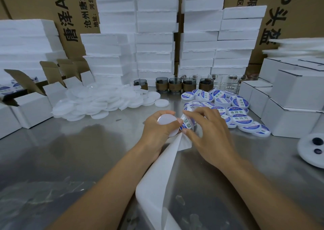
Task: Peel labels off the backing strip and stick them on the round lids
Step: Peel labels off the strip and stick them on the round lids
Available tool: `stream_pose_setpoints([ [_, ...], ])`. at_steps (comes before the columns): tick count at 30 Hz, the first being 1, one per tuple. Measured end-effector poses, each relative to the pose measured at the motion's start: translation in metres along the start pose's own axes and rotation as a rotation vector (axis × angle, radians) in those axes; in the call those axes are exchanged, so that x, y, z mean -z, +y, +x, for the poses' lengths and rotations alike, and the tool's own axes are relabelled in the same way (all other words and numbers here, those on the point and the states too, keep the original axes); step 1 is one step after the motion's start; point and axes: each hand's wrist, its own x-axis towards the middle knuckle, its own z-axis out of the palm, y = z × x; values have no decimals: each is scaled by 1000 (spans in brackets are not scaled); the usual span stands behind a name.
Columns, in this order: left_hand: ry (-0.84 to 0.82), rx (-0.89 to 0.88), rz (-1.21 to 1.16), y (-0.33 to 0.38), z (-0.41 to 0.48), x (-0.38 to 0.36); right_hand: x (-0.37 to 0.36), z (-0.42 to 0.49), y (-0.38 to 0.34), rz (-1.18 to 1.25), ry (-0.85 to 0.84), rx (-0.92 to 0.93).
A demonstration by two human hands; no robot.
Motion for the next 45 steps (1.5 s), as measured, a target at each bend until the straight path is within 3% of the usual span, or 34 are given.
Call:
stream_pose_setpoints([
  [24,-27,7,-15,4,-1,-2,7,-1,-3,74,129,-36],
  [35,10,7,-53,3,-1,-3,6,-2,-6,86,114,-46],
  [45,-6,-7,-132,6,1,4,3,-1,-4,140,-21,-4],
])
